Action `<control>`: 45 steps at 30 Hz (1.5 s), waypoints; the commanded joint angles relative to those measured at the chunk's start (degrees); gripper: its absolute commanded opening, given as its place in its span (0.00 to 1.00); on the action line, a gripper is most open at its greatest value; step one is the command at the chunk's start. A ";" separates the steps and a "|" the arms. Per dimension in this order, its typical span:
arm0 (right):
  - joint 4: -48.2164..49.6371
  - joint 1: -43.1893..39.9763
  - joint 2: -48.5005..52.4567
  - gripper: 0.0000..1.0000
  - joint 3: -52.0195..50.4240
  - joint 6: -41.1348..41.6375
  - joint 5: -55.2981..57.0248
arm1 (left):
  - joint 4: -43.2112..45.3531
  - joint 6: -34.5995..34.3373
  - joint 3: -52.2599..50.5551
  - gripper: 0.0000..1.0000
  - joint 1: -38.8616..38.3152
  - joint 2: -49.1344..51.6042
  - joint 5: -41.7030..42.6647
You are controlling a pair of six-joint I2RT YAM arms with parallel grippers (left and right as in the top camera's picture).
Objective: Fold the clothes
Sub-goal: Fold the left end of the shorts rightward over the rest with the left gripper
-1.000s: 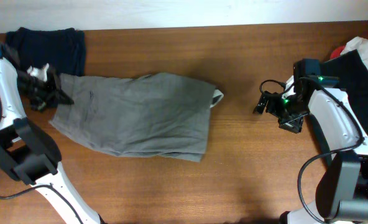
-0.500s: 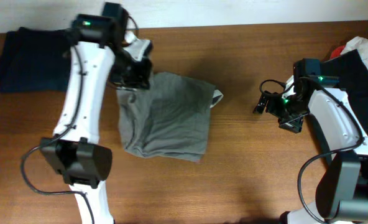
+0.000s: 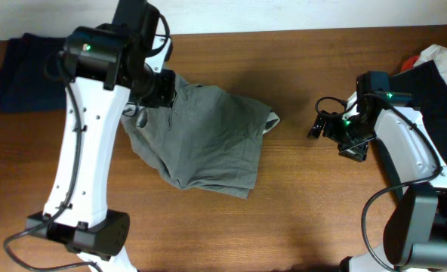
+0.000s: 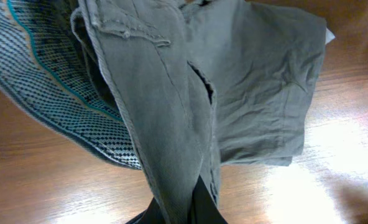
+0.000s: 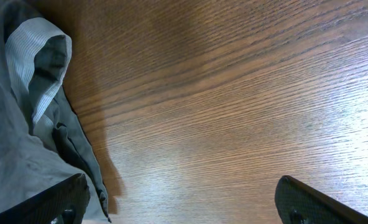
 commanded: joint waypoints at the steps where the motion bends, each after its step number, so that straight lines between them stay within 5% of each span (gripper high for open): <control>1: 0.04 -0.44 -0.17 0.99 0.22 -0.35 0.68 | -0.02 -0.96 1.11 0.00 -0.52 -3.02 -2.14; 18: 0.04 -0.44 -0.17 0.99 0.22 -0.35 0.68 | 8.83 2.47 -1.07 0.01 -19.21 22.16 7.98; 19: 0.04 -0.44 -0.17 0.99 0.22 -0.35 0.68 | 8.83 2.47 -1.07 0.03 -19.58 23.28 7.98; 20: 0.04 -0.44 -0.17 0.99 0.22 -0.35 0.68 | 8.87 2.47 -1.07 0.29 -19.93 24.44 8.37; 21: 0.04 -0.44 -0.17 0.99 0.22 -0.35 0.68 | 8.87 2.47 -1.07 0.38 -19.98 25.24 8.81; 26: 0.04 -0.44 -0.17 0.99 0.22 -0.35 0.68 | 4.04 2.47 3.37 0.45 -18.84 24.96 8.79; 28: 0.04 -0.44 -0.17 0.99 0.22 -0.35 0.68 | 1.66 2.49 4.74 0.44 -16.81 24.96 8.74; 29: 0.04 -0.44 -0.17 0.99 0.22 -0.35 0.68 | 1.31 2.47 4.59 0.36 -15.93 25.40 8.79; 31: 0.04 -0.44 -0.17 0.99 0.22 -0.35 0.68 | 2.43 2.49 1.03 0.01 -15.63 26.43 11.02; 40: 0.04 -0.44 -0.17 0.99 0.22 -0.35 0.68 | 23.08 2.45 -26.43 0.01 -21.75 26.43 25.90; 45: 0.04 -0.44 -0.17 0.99 0.22 -0.35 0.68 | 20.31 2.21 -27.96 0.01 -22.49 26.40 30.25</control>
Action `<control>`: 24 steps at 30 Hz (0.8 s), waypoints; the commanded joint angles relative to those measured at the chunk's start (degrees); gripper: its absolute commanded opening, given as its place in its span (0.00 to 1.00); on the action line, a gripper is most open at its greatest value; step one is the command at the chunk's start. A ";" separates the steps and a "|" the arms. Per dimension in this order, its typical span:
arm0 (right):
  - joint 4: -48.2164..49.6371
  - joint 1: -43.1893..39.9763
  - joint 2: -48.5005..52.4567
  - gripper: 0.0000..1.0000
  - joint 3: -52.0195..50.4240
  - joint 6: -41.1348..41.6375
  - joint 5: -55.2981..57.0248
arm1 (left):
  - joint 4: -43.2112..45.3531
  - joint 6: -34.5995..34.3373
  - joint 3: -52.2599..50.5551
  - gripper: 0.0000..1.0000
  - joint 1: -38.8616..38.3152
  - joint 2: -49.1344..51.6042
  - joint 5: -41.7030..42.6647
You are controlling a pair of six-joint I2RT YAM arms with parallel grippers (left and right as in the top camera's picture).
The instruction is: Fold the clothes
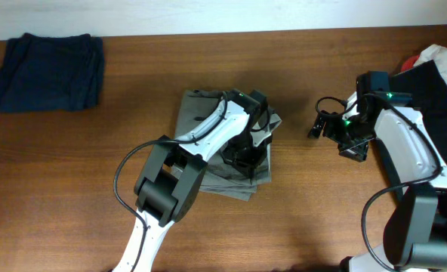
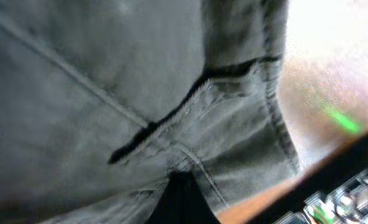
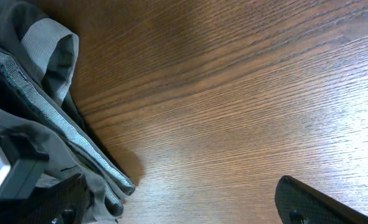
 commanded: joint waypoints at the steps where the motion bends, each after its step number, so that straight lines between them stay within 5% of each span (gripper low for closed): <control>1: 0.04 -0.44 -0.17 0.99 0.24 -0.33 0.68 | -2.60 0.52 0.22 0.01 -0.74 0.15 4.72; 7: 0.04 -0.44 -0.17 0.99 0.24 -0.33 0.68 | -2.32 0.55 18.18 0.01 4.68 -4.98 -0.92; 21: 0.04 -0.44 -0.17 0.99 0.24 -0.33 0.68 | 25.35 -2.27 18.58 0.05 5.57 11.76 -10.75; 24: 0.04 -0.44 -0.17 0.99 0.24 -0.33 0.68 | 16.48 -2.23 32.52 0.10 5.60 11.65 -10.86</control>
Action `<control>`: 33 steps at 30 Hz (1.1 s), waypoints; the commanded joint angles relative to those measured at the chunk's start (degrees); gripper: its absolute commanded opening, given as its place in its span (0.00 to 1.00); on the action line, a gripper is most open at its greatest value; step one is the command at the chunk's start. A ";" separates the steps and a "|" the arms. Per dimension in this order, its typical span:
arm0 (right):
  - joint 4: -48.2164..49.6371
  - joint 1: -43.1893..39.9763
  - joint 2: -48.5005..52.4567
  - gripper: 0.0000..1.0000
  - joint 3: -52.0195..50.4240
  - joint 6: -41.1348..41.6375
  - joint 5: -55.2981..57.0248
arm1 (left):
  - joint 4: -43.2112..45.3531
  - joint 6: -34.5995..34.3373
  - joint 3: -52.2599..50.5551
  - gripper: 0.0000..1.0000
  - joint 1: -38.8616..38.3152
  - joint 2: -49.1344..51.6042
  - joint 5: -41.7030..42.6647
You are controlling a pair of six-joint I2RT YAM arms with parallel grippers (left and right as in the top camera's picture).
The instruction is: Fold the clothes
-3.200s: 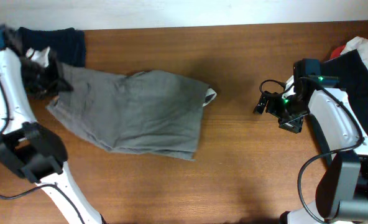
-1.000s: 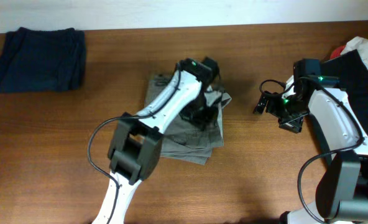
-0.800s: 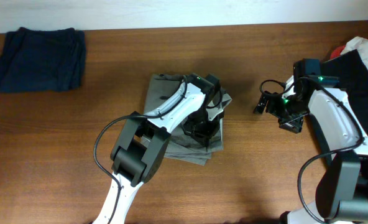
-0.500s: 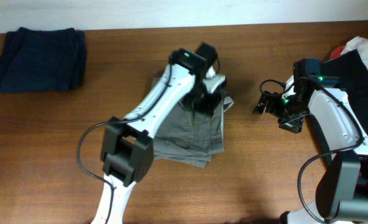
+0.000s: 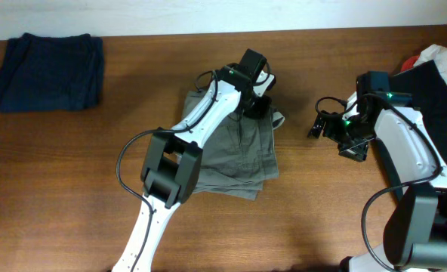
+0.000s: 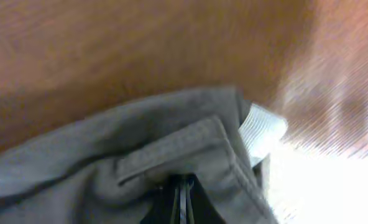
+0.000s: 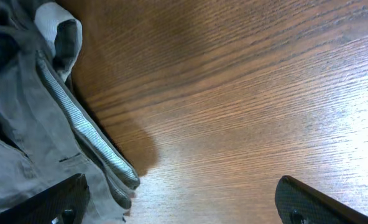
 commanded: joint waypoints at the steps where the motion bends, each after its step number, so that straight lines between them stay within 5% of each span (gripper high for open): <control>1: 0.04 -0.42 -0.17 0.99 0.24 -0.33 0.68 | -10.40 -0.26 18.21 0.14 0.72 0.90 -2.69; 2: 0.04 -0.42 -0.17 0.99 0.24 -0.33 0.68 | -15.78 -0.26 25.33 0.20 1.92 0.90 -4.74; 4: 0.04 -0.42 -0.17 0.99 0.24 -0.33 0.68 | -31.21 1.64 40.30 0.74 6.12 0.90 -11.91; 6: 0.04 -0.42 -0.17 0.99 0.24 -0.33 0.68 | -43.74 1.57 47.89 0.99 11.54 0.90 -14.53; 11: 0.04 -0.42 -0.17 0.99 0.24 -0.33 0.68 | -44.39 1.29 47.10 0.99 28.92 -1.73 3.28; 13: 0.04 -0.42 -0.17 0.99 0.24 -0.33 0.68 | -44.39 2.47 38.77 0.99 33.53 -5.22 7.87; 19: 0.04 -0.42 -0.17 0.99 0.24 -0.33 0.68 | -43.30 9.92 3.06 0.99 35.56 -15.67 4.63; 23: 0.04 -0.42 -0.17 0.99 0.24 -0.33 0.68 | -31.50 10.51 -15.76 0.99 35.23 -15.72 7.45; 26: 0.04 -0.42 -0.17 0.99 0.24 -0.33 0.68 | -25.79 9.55 -22.77 0.99 31.17 -15.96 5.42; 28: 0.04 -0.42 -0.17 0.99 0.24 -0.33 0.68 | -24.17 2.56 -23.32 0.99 28.39 -18.10 -3.02; 33: 0.04 -0.42 -0.17 0.99 0.24 -0.33 0.68 | -24.61 -1.81 -29.44 0.99 25.97 -34.21 -12.41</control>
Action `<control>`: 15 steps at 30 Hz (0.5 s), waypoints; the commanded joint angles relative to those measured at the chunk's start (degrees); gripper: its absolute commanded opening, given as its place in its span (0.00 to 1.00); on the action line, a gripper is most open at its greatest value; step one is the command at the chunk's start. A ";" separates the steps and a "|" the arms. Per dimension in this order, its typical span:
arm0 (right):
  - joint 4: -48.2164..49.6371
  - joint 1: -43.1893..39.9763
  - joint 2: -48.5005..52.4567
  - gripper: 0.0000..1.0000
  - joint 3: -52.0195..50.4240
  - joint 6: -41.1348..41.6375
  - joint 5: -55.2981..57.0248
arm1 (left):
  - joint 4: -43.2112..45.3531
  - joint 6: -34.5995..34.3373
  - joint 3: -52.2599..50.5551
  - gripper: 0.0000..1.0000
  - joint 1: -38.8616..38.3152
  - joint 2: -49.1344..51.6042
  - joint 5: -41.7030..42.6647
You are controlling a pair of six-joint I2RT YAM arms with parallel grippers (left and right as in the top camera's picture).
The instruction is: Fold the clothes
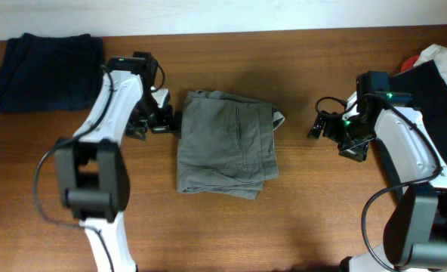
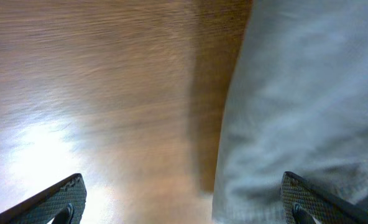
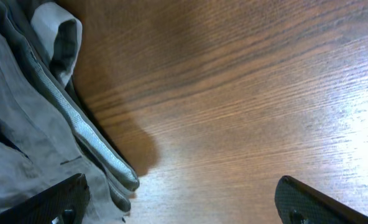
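Observation:
Grey-green shorts (image 1: 227,143) lie folded into a rough rectangle at the table's middle. My left gripper (image 1: 157,125) is just off their left edge, open and holding nothing. In the left wrist view the left gripper (image 2: 184,208) has its right fingertip (image 2: 308,202) over the grey cloth (image 2: 308,93) and its left one over bare wood. My right gripper (image 1: 318,127) stands open to the right of the shorts. The right wrist view shows the right gripper (image 3: 184,205) over bare wood, with the shorts' waistband edge (image 3: 53,81) at the left.
A folded navy garment (image 1: 46,60) lies at the back left corner. A heap of clothes, white, red and black (image 1: 439,68), sits at the right edge behind the right arm. The wooden table (image 1: 322,219) shows bare at the front.
My left gripper was shut on cloth at the shorts' far right corner. It is now open and sits off their left edge. The shorts lie flat and folded. The right arm is unchanged.
At first my left gripper held the shorts' left edge raised at the left, the cloth spread out. Then it was over the right side with the cloth folded across, then shut at the far right corner. Now the cloth is released, folded.

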 commanded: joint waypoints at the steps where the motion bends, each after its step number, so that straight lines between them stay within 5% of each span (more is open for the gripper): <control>1: 0.04 -0.42 -0.17 0.99 0.22 -0.37 0.68 | 2.62 -2.40 -8.90 0.99 0.57 -13.84 -4.42; 4: 0.04 -0.42 -0.17 0.98 0.22 -0.37 0.68 | 16.48 -2.40 -25.35 0.99 0.57 -23.15 0.46; 9: 0.04 -0.42 -0.17 0.99 0.22 -0.37 0.68 | 28.09 -2.40 -26.99 0.99 0.57 -19.32 11.65; 15: 0.04 -0.42 -0.17 0.99 0.22 -0.37 0.68 | 30.45 -2.05 -26.99 0.99 0.57 -8.26 17.88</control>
